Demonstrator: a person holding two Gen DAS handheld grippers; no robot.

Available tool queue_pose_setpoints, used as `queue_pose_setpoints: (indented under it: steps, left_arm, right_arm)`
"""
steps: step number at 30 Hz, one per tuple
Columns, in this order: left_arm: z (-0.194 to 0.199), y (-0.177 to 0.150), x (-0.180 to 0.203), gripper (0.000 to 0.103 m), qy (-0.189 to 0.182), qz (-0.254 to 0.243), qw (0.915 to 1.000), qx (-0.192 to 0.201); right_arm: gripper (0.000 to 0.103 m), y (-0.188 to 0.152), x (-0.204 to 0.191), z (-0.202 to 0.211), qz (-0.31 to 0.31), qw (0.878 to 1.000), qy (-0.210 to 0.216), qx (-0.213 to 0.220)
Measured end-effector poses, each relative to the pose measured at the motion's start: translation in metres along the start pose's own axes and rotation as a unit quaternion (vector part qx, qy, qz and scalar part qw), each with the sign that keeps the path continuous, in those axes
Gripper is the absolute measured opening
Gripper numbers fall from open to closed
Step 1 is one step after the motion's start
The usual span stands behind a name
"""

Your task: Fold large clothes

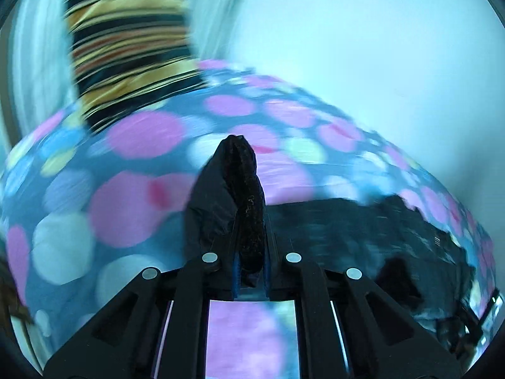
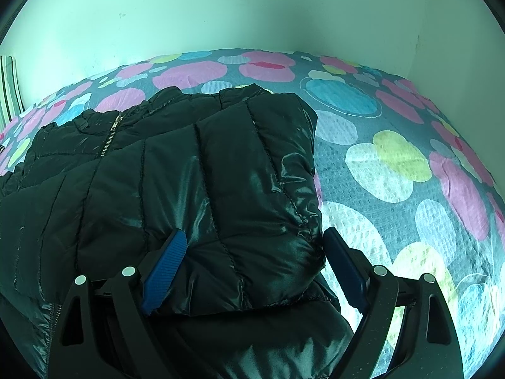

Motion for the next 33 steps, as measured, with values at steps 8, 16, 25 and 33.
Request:
queue_pose_setpoints:
  steps: [8,16,25,33]
  left_arm:
    - [-0.014,-0.011,0.154,0.01,-0.045,-0.119,0.9919,-0.01]
    - [-0.024,-0.047,0.281,0.01,-0.085,-0.203,0.9752,-0.028]
    - [-0.035,-0.099,0.386,0.01,-0.144,-0.258,0.953,-0.068]
    - [-0.043,-0.148,0.432,0.02,-0.15,-0.308,0.9349,-0.092]
  right_arm:
    - [0.087,-0.001,0.002,-0.001,-0.012,1.0,0.01,-0.001]
    - [0.087,-0.002,0.005,-0.003,-0.025,0.999,0.02,-0.005]
    - [0.087,-0.003,0.01,-0.006,-0.042,0.998,0.034,-0.013]
    - [0.088,-0.004,0.012,-0.008,-0.057,0.997,0.046,-0.019]
Point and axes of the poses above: each gripper's, at about its wrist camera, not at the fingertips, and z roughly against the way its jaws point, x to its right, y to its top, the point moved 5 cm from there along -z, roughly the way its jaws point, and after that the axes turned 4 degrees about x, right-handed, at the moved point
